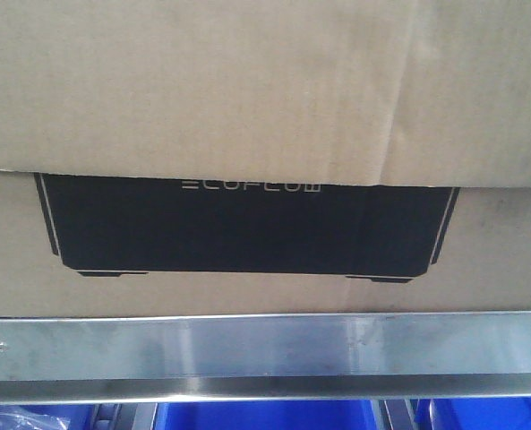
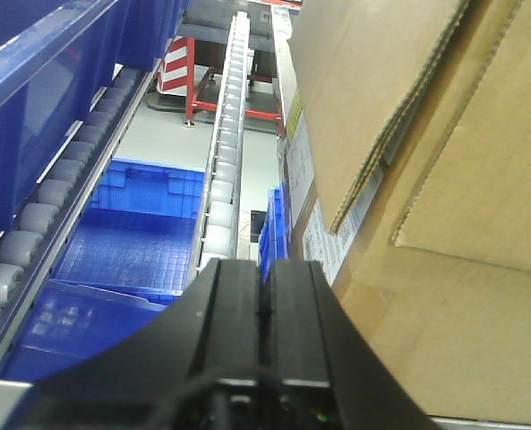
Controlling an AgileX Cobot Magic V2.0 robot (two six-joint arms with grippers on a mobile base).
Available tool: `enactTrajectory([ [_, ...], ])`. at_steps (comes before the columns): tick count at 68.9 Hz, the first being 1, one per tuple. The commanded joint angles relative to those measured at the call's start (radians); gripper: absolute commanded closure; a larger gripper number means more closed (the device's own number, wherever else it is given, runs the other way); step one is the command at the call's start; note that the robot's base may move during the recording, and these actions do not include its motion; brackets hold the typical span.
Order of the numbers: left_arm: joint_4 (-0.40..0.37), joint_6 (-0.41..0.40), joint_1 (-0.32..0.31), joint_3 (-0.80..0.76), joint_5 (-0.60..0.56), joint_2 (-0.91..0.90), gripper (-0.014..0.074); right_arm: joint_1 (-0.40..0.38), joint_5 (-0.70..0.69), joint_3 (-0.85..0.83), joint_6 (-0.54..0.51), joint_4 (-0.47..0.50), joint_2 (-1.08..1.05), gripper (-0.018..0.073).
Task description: Grab box from left shelf to table start
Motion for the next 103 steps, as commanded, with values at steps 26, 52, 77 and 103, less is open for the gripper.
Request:
enactTrajectory([
  [26, -0.006, -0.007, -0.004, -0.002, -0.106, -0.013, 0.0692, 0.001, -0.091, -0.023, -0.004, -0.009, -0.011, 0.0503],
  [52, -0.048, -0.007, -0.004, -0.131, -0.28, 0.006, 0.0692, 0.001, -0.091, -0.023, -0.004, -0.009, -0.011, 0.0503],
  [77, 0.05, -0.007, -0.006, -0.535, -0.064, 0.27, 0.0338, 0.001, -0.091, -0.023, -0.004, -0.009, -0.011, 0.0503],
  [103, -0.017, -0.002, -0.027, -0.964, 0.434, 0.645, 0.0204, 0.001, -0.091, -0.023, -0.004, -0.009, -0.011, 0.0503],
])
